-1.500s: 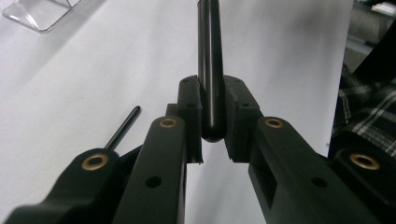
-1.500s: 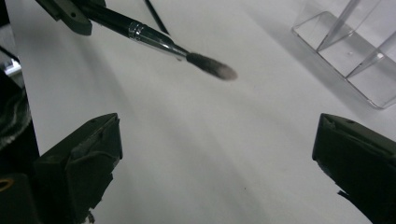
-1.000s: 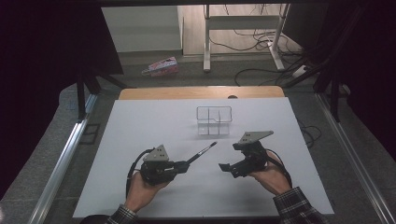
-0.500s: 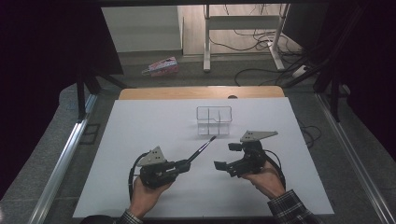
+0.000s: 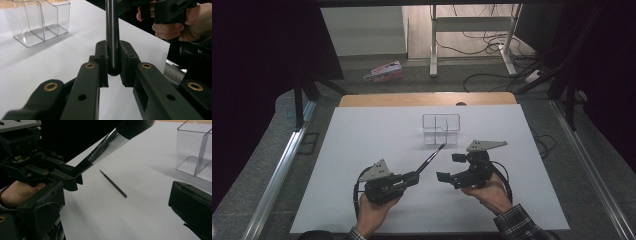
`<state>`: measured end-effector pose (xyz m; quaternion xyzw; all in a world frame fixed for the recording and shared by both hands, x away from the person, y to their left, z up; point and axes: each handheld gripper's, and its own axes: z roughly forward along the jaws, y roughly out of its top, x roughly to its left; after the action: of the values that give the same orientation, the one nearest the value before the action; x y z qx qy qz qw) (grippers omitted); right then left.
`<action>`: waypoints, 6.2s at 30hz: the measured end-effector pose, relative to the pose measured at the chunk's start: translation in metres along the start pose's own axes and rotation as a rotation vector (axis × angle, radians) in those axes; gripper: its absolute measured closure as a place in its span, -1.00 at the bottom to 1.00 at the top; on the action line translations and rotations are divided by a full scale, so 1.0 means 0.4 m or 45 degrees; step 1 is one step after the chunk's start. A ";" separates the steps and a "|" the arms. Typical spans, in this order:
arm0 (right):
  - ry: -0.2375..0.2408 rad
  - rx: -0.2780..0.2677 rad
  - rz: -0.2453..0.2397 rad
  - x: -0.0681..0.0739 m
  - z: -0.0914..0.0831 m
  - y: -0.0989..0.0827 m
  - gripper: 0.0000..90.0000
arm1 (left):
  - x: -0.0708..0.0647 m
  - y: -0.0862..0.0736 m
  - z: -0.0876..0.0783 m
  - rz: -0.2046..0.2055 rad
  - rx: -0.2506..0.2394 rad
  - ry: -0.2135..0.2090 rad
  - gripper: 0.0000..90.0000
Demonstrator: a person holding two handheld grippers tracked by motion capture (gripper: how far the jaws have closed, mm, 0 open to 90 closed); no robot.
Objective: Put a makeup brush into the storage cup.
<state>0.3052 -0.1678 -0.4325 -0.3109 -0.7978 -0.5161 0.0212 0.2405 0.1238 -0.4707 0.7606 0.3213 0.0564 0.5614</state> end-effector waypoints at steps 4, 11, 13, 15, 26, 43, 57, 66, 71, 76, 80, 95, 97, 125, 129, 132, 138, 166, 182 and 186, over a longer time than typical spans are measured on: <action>0.013 -0.039 0.014 0.005 0.002 0.002 -0.89 | -0.006 0.001 0.002 -0.010 -0.037 0.003 0.77; 0.061 -0.105 0.088 0.005 0.007 0.003 -0.69 | -0.016 0.003 0.008 -0.002 -0.053 0.001 0.77; 0.072 -0.133 0.115 0.004 0.007 0.003 -0.57 | -0.020 0.003 0.012 0.002 -0.063 0.000 0.77; 0.079 -0.141 0.119 0.003 0.007 0.003 -0.54 | -0.021 0.003 0.013 0.003 -0.064 -0.002 0.77; 0.200 -0.204 0.245 -0.012 0.013 0.004 -0.07 | -0.036 0.002 0.029 0.023 -0.064 -0.025 0.77; 0.408 -0.208 0.410 -0.039 0.028 -0.011 0.70 | -0.037 0.002 0.048 0.045 0.016 -0.008 0.73; 0.224 -0.174 0.284 -0.038 0.000 0.004 0.70 | -0.029 0.012 0.043 0.077 0.141 0.123 -0.07; 0.104 -0.098 0.154 -0.028 -0.006 0.020 0.70 | -0.010 0.015 0.025 0.071 0.206 0.162 -0.38; 0.084 -0.087 0.119 -0.029 -0.014 0.023 0.70 | 0.005 0.014 0.004 0.059 0.254 0.184 -0.48; 0.075 -0.099 0.105 -0.036 -0.029 0.024 0.70 | 0.011 0.007 -0.014 0.065 0.292 0.216 -0.55; 0.063 -0.108 0.092 -0.040 -0.038 0.023 0.70 | 0.024 -0.002 -0.033 0.048 0.302 0.243 -0.58; -0.044 -0.083 -0.007 -0.044 -0.064 0.022 0.70 | 0.059 -0.032 -0.095 -0.005 0.320 0.328 -0.72; -0.051 -0.082 -0.011 -0.045 -0.065 0.022 0.70 | 0.059 -0.037 -0.101 -0.003 0.329 0.340 -0.75; -0.238 -0.048 -0.097 -0.062 -0.105 0.028 0.70 | 0.090 -0.098 -0.174 0.001 0.388 0.492 -0.92; -0.256 -0.040 -0.124 -0.066 -0.108 0.030 0.71 | 0.096 -0.106 -0.185 -0.011 0.376 0.502 -0.96; -0.272 -0.035 -0.139 -0.069 -0.112 0.032 0.70 | 0.098 -0.108 -0.188 -0.016 0.373 0.509 -0.97; -0.294 -0.047 -0.143 -0.072 -0.117 0.037 0.70 | 0.101 -0.113 -0.193 -0.039 0.373 0.534 -1.00; -0.435 -0.082 -0.161 -0.145 -0.137 0.122 0.70 | 0.107 -0.118 -0.199 -0.050 0.341 0.552 -0.98; -0.454 -0.133 -0.152 -0.170 -0.125 0.185 0.70 | 0.106 -0.118 -0.195 -0.040 0.338 0.549 -0.98; -0.457 -0.144 -0.144 -0.174 -0.122 0.194 0.71 | 0.105 -0.117 -0.198 -0.034 0.331 0.556 -0.98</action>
<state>0.3876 -0.2205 -0.3715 -0.3533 -0.7748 -0.4967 -0.1680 0.2182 0.2193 -0.4953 0.7917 0.4496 0.1702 0.3770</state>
